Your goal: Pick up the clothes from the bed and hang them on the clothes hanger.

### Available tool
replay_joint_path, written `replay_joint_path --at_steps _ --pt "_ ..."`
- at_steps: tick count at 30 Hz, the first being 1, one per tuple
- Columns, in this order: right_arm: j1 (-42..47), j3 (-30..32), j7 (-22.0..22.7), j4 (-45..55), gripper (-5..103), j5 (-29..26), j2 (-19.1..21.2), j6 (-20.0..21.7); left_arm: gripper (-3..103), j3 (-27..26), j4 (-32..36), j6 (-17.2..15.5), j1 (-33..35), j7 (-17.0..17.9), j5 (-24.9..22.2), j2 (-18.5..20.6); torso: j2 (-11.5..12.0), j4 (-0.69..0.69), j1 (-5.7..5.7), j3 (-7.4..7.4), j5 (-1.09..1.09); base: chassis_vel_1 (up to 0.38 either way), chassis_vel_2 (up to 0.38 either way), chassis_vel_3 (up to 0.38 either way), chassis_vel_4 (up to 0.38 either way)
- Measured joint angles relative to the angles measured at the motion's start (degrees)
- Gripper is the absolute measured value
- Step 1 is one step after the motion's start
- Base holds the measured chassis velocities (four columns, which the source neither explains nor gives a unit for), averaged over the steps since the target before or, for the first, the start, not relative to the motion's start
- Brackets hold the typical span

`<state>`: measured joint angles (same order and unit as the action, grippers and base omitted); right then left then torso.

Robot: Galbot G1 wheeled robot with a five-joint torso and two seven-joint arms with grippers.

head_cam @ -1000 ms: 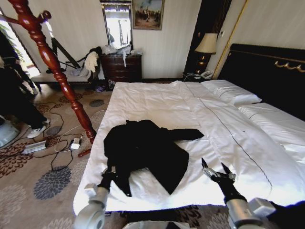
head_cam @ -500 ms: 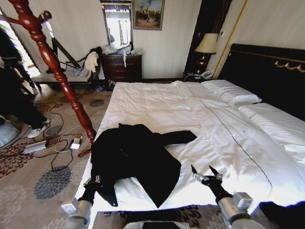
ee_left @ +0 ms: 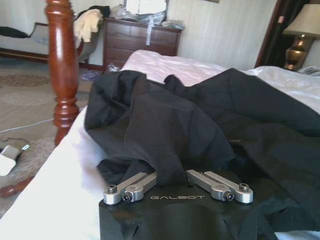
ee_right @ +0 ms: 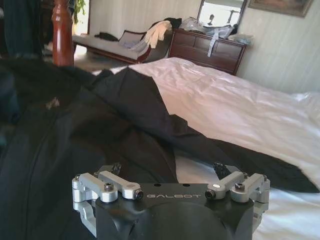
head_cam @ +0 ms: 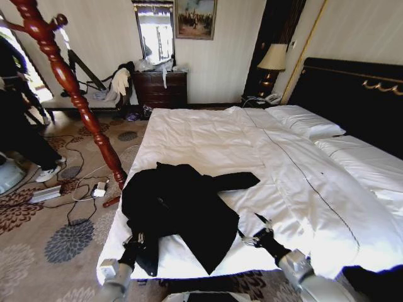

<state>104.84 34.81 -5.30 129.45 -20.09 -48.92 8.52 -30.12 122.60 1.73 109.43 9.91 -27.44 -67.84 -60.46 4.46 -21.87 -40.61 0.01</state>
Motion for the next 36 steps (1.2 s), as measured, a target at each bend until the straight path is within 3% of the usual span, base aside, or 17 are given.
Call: replay_joint_path --at_steps 3,6,7,8,10,11,15,16,20,21,23,29,36 --pt "-2.21 -1.04 1.02 -0.24 100 -3.76 1.69 1.2 0 -0.18 -0.16 0.35 0.44 -0.08 0.03 -0.61 0.0 -0.01 0.0 0.0 0.0 0.0 0.0 0.0 0.0" --pt "-8.47 -3.91 4.35 -0.01 100 -16.68 5.23 5.48 0 0.18 -0.77 0.75 0.52 -0.07 0.36 -1.66 0.0 0.02 0.0 -0.01 -0.02 0.0 0.0 0.0 0.0" --pt "-8.47 -3.91 4.35 -0.01 100 -16.68 5.23 5.48 0 0.18 -0.77 0.75 0.52 -0.07 0.36 -1.66 0.0 0.02 0.0 -0.01 -0.02 0.0 0.0 0.0 0.0" --pt "-12.87 -6.28 6.23 0.72 100 -25.51 5.98 8.45 0 0.33 -1.14 0.87 0.44 -0.06 0.55 -1.92 0.0 0.02 0.0 0.0 -0.01 0.0 0.0 0.0 0.0" --pt "-19.36 -10.81 7.45 0.69 100 -30.03 6.23 10.6 0 0.44 -1.57 1.08 0.38 0.08 0.8 -2.09 0.0 0.01 0.0 0.0 -0.03 0.0 0.0 0.0 0.0" --pt "-19.36 -10.81 7.45 0.69 100 -30.03 6.23 10.6 0 0.44 -1.57 1.08 0.38 0.08 0.8 -2.09 0.0 0.01 0.0 0.0 -0.03 0.0 0.0 0.0 0.0" --pt "-33.8 -24.54 7.66 -2.63 100 -24.37 5.52 12.77 0 0.33 -1.69 1.18 0.55 0.49 1.03 -2.48 0.0 0.01 0.0 -0.01 -0.02 0.0 0.0 0.0 0.0" --pt "-33.8 -24.54 7.66 -2.63 100 -24.37 5.52 12.77 0 0.33 -1.69 1.18 0.55 0.49 1.03 -2.48 0.0 0.01 0.0 -0.01 -0.02 0.0 0.0 0.0 0.0" --pt "-45.0 -37.13 6.06 -8.05 100 -13.52 3.11 11.7 0 -0.01 -1.97 1.18 0.39 0.9 1.01 -2.61 0.0 0.01 -0.01 -0.01 -0.04 0.0 0.0 0.0 0.0" --pt "-45.0 -37.13 6.06 -8.05 100 -13.52 3.11 11.7 0 -0.01 -1.97 1.18 0.39 0.9 1.01 -2.61 0.0 0.01 -0.01 -0.01 -0.04 0.0 0.0 0.0 0.0" --pt "-49.18 -43.52 5.83 -10.81 100 -8.83 0.74 10.85 0 0.0 -2.2 1.09 0.14 1.08 1.0 -2.78 0.01 0.01 -0.01 -0.01 -0.02 0.0 0.0 0.0 0.0" --pt "-52.44 -50.17 6.26 -13.42 100 -6.38 -3.12 10.9 0 -0.05 -2.68 1.0 -0.02 1.16 1.05 -3.1 0.0 0.01 -0.01 0.0 -0.02 0.0 0.0 0.0 0.0" --pt "-53.0 -52.98 6.63 -15.9 100 -5.48 -6.29 10.94 0 -0.13 -3.27 1.0 -0.11 1.2 1.04 -3.32 0.0 0.02 0.0 0.0 -0.03 0.0 0.0 0.0 0.0"
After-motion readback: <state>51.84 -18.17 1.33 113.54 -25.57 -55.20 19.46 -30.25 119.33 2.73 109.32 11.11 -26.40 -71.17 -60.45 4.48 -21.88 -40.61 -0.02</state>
